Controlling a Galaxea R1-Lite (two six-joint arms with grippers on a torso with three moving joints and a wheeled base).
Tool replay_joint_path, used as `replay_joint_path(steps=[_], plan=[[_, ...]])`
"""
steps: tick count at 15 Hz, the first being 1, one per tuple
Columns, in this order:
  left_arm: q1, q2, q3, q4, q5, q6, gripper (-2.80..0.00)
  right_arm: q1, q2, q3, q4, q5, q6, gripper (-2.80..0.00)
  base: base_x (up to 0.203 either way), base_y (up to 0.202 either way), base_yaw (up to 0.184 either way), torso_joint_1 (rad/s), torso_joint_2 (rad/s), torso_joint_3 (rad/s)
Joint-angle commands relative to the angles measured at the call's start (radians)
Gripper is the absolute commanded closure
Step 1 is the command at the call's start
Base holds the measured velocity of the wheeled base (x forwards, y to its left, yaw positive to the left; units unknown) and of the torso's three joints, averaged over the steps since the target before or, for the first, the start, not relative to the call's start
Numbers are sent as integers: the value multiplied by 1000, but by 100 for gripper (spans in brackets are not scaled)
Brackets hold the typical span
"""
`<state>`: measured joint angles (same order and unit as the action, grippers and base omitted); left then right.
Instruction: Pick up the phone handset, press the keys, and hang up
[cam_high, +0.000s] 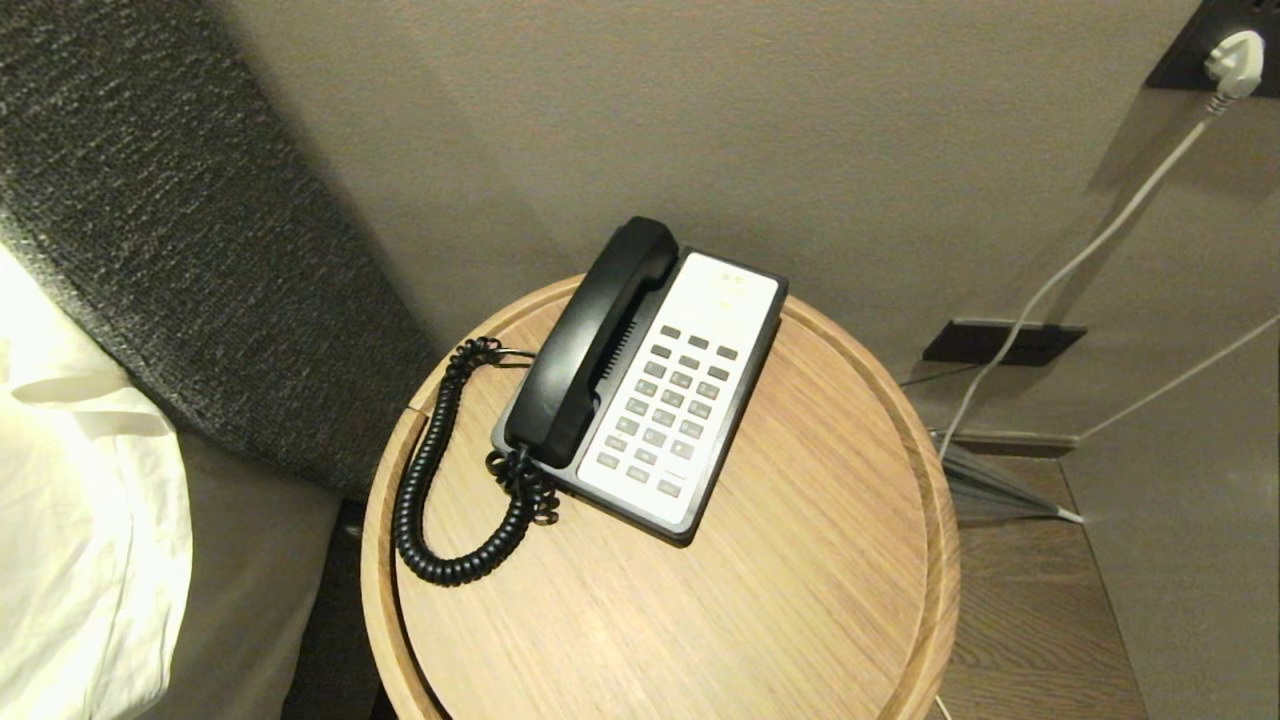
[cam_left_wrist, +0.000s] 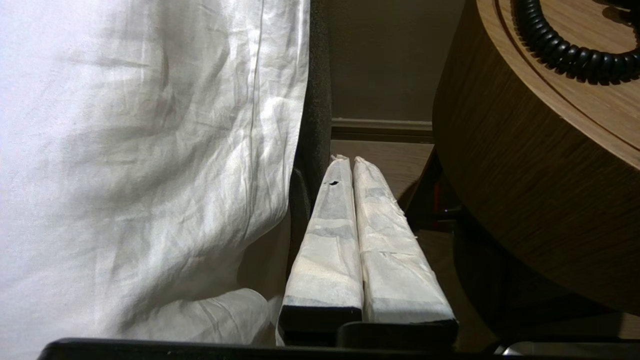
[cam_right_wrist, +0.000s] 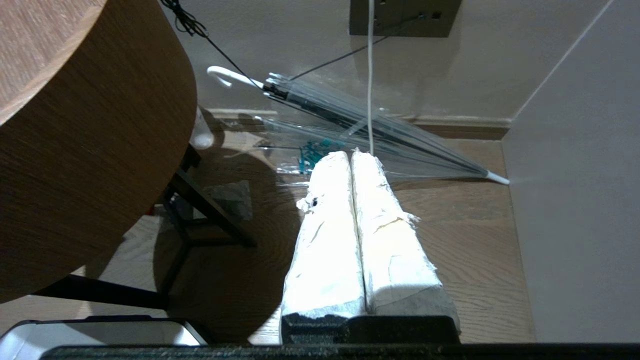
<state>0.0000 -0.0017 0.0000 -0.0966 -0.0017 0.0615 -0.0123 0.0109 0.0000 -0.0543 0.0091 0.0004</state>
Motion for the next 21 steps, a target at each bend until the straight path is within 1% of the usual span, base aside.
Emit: replay_joint_path(steps=[1,4,10,12,13,21], plan=[[0,2,40,6,-2,1,0,0,3,21,-1,0,3,0,0,0,0,0,0,0],[0,2,40,5,-3,6,0,0,3,21,-1,0,3,0,0,0,0,0,0,0],[0,2,40,5,0,-14,0,0,3,21,-1,0,3,0,0,0,0,1,0,7],[0,1,40,2,3,-43,0,0,3,21,-1,0,3,0,0,0,0,2,2,129],[0,2,40,1,5,-48,0,-1,3,21,-1,0,3,0,0,0,0,2,10,173],[0,1,40,1,5,-49,0,0,3,21,-1,0,3,0,0,0,0,2,1,199]])
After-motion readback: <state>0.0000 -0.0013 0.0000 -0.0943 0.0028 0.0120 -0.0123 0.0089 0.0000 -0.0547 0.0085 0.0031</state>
